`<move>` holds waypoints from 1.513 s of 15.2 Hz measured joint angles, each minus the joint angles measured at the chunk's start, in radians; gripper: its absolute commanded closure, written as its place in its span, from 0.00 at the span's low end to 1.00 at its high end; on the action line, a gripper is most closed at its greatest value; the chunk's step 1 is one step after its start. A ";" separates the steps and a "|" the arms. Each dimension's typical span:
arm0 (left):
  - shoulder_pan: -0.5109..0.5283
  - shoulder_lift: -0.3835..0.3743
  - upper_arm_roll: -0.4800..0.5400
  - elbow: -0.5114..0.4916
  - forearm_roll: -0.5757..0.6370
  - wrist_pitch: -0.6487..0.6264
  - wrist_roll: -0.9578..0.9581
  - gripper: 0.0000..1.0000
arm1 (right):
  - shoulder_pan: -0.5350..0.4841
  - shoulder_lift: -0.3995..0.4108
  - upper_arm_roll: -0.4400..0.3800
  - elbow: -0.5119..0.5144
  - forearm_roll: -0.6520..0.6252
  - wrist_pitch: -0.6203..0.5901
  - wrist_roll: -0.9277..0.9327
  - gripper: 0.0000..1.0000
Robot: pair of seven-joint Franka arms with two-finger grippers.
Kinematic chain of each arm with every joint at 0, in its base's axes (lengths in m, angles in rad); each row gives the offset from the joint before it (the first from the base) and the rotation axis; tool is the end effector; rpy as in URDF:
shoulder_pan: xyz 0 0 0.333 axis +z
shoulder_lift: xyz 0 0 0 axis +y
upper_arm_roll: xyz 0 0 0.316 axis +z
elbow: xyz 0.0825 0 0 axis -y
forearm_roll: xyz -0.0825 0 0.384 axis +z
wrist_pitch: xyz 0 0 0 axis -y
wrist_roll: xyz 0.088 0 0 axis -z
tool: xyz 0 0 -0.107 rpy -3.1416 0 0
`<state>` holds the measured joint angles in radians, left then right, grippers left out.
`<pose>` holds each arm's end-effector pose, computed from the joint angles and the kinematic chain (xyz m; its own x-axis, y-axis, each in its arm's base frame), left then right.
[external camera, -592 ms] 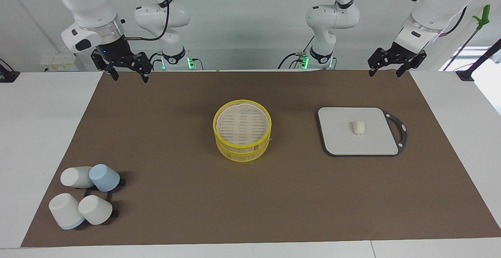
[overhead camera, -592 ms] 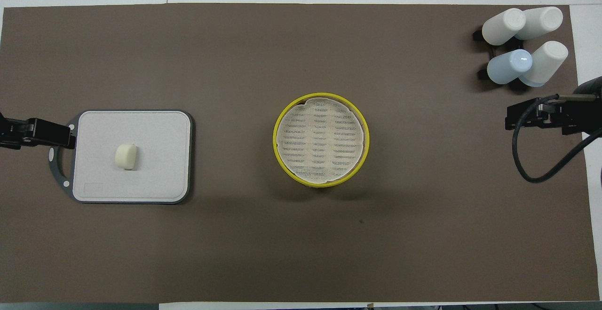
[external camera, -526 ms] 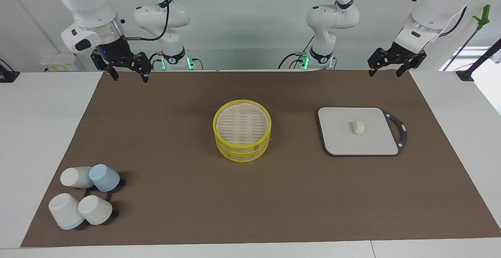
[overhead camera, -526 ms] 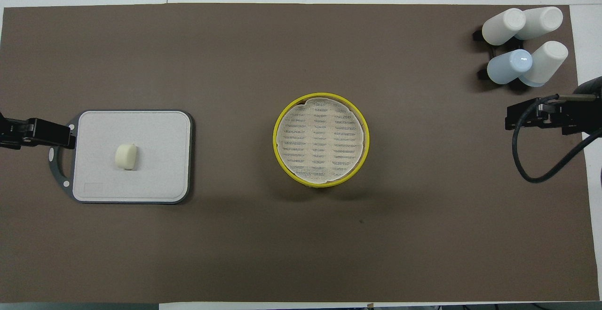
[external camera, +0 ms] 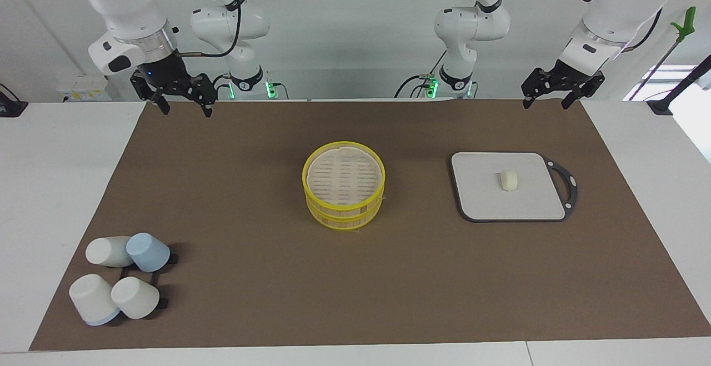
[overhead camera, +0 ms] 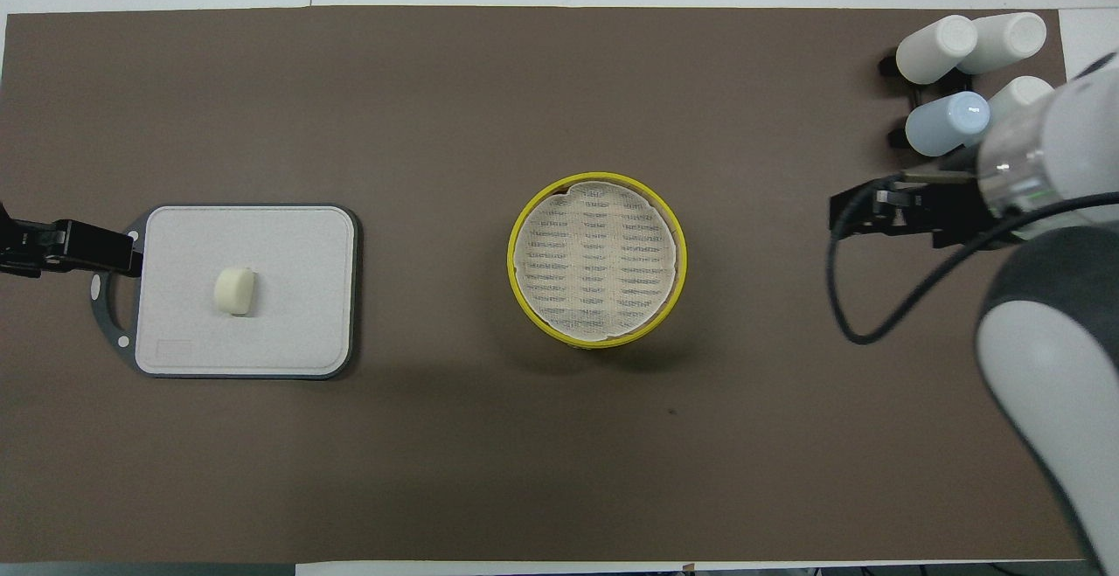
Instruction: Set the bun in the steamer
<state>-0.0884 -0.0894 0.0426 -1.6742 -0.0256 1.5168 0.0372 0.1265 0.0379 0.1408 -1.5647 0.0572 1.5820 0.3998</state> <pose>0.5190 -0.0256 0.6195 0.9942 -0.0846 -0.0669 -0.0826 -0.9961 0.0319 0.5452 0.1540 0.6075 0.9903 -0.1322 -0.0430 -0.1343 -0.9897 -0.0496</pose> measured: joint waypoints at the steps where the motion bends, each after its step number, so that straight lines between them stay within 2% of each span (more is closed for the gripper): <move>1: 0.000 0.000 0.000 0.000 0.000 0.000 0.000 0.00 | 0.038 0.055 0.037 0.058 -0.001 0.000 0.087 0.00; 3: 0.000 0.000 0.001 0.000 0.000 0.000 0.000 0.00 | 0.170 0.173 0.059 0.163 -0.036 0.014 0.227 0.00; 5: 0.000 -0.001 0.002 -0.008 0.000 0.006 0.000 0.00 | 0.338 0.299 0.057 0.240 -0.103 0.090 0.385 0.00; 8: 0.002 -0.026 0.006 -0.116 0.003 0.118 0.008 0.00 | 0.482 0.439 0.054 0.280 -0.165 0.187 0.472 0.00; 11: 0.038 -0.058 0.013 -0.338 0.006 0.325 0.103 0.00 | 0.479 0.510 0.045 0.267 -0.218 0.280 0.464 0.00; 13: 0.053 -0.056 0.015 -0.481 0.006 0.479 0.167 0.00 | 0.457 0.518 0.042 0.249 -0.220 0.298 0.424 0.00; 15: 0.054 -0.034 0.014 -0.610 0.006 0.659 0.186 0.00 | 0.452 0.511 0.042 0.213 -0.219 0.359 0.413 0.00; 17: 0.053 0.011 0.009 -0.678 0.006 0.784 0.202 0.00 | 0.454 0.494 0.045 0.144 -0.219 0.440 0.413 0.02; 18: 0.053 0.042 0.007 -0.690 0.006 0.829 0.221 0.00 | 0.454 0.485 0.045 0.111 -0.219 0.464 0.413 0.11; 20: 0.052 0.097 0.004 -0.690 0.006 0.889 0.268 0.00 | 0.452 0.467 0.045 0.064 -0.219 0.480 0.413 0.36; 22: 0.052 0.123 0.004 -0.688 0.006 0.913 0.290 0.01 | 0.449 0.452 0.045 0.034 -0.219 0.481 0.413 0.75; 23: 0.052 0.128 0.004 -0.688 0.006 0.923 0.296 0.06 | 0.448 0.446 0.045 0.024 -0.219 0.481 0.413 0.97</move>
<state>-0.0360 0.0382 0.0469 -2.3625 -0.0200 2.4397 0.3332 0.5746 0.4838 0.1857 -1.5410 -0.1622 2.0632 0.8130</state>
